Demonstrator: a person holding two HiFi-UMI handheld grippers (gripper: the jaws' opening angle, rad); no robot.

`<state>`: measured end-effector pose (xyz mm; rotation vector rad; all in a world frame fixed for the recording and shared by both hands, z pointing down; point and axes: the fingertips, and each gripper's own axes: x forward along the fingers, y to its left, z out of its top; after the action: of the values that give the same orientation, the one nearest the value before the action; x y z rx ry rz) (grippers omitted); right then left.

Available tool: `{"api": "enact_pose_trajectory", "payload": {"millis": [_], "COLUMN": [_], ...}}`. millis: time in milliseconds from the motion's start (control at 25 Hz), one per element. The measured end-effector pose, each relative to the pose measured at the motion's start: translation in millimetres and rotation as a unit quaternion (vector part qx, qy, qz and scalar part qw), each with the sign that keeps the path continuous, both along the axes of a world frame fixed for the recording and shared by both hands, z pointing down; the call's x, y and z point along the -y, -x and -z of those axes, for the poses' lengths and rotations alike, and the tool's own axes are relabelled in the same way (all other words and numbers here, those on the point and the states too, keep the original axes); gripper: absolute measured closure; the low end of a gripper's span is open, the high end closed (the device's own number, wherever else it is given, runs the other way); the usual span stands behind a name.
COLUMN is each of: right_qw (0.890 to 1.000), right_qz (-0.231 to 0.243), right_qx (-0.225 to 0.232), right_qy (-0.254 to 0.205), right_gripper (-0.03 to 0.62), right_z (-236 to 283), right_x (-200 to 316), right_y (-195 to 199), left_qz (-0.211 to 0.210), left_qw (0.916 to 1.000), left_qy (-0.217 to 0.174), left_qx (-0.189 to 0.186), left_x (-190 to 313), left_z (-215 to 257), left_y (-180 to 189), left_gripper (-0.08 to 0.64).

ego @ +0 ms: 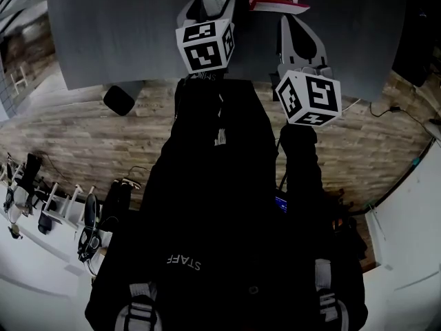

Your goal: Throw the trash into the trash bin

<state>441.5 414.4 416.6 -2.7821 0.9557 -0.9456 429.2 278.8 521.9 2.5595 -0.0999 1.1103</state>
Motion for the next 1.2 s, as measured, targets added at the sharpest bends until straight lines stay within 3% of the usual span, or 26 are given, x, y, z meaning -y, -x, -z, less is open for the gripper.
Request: {"api": "enact_pose_trajectory", "payload": {"millis": [480, 600, 880, 1200], "right_qw": [1.000, 1.000, 1.000, 1.000], "right_qz": [-0.004, -0.005, -0.001, 0.023], "right_qx": [0.008, 0.008, 0.005, -0.006], "right_qy": [0.005, 0.006, 0.007, 0.005], "right_gripper": [0.577, 0.577, 0.577, 0.577], "right_z": [-12, -14, -13, -3], "right_x": [-9, -10, -7, 11], "right_y": [0, -2, 1, 9], "left_qz": [-0.005, -0.012, -0.011, 0.004], "left_qw": [0.9990, 0.9985, 0.9989, 0.9993], "left_qy": [-0.028, -0.045, -0.037, -0.037], "left_qx": [0.036, 0.030, 0.026, -0.011], "left_x": [-8, -8, -4, 12], "left_z": [-29, -32, -29, -1], "left_y": [-5, -9, -8, 3], "left_gripper": [0.219, 0.218, 0.224, 0.235]}}
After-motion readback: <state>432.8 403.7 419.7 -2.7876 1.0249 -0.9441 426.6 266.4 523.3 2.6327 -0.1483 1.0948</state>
